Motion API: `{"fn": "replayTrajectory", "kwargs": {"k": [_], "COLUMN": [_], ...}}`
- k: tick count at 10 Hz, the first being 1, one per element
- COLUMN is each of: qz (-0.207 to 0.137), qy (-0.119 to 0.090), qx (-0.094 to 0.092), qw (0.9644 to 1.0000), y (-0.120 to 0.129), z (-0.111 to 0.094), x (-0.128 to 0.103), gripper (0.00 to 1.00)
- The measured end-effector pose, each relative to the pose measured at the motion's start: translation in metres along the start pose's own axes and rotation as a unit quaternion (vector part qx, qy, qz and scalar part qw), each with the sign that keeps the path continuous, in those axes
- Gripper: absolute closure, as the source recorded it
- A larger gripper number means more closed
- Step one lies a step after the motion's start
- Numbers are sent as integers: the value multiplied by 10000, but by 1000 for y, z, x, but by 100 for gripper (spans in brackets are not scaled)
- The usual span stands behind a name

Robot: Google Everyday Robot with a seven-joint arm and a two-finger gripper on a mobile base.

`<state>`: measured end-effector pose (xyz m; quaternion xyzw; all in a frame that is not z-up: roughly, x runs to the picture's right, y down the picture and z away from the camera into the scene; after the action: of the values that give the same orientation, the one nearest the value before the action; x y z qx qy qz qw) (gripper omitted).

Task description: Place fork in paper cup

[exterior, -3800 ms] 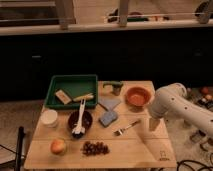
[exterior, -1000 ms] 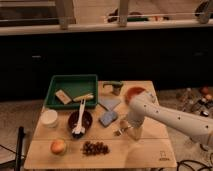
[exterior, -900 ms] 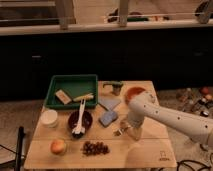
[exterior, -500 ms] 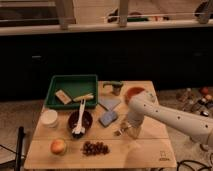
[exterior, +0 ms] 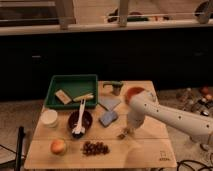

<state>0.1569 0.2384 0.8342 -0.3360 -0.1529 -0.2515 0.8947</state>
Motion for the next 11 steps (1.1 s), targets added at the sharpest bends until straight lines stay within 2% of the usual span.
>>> {"fn": "replayTrajectory", "kwargs": {"k": [6,9,11], "qz": [34,156,157], "qy": [1,-101,-145], "qx": [-9,275,385], "qw": [10000,9994,9990], "y": [0,4,4], "z": [-1,-30,-42], "x": [1,4,3], "gripper": [100,100,100]}}
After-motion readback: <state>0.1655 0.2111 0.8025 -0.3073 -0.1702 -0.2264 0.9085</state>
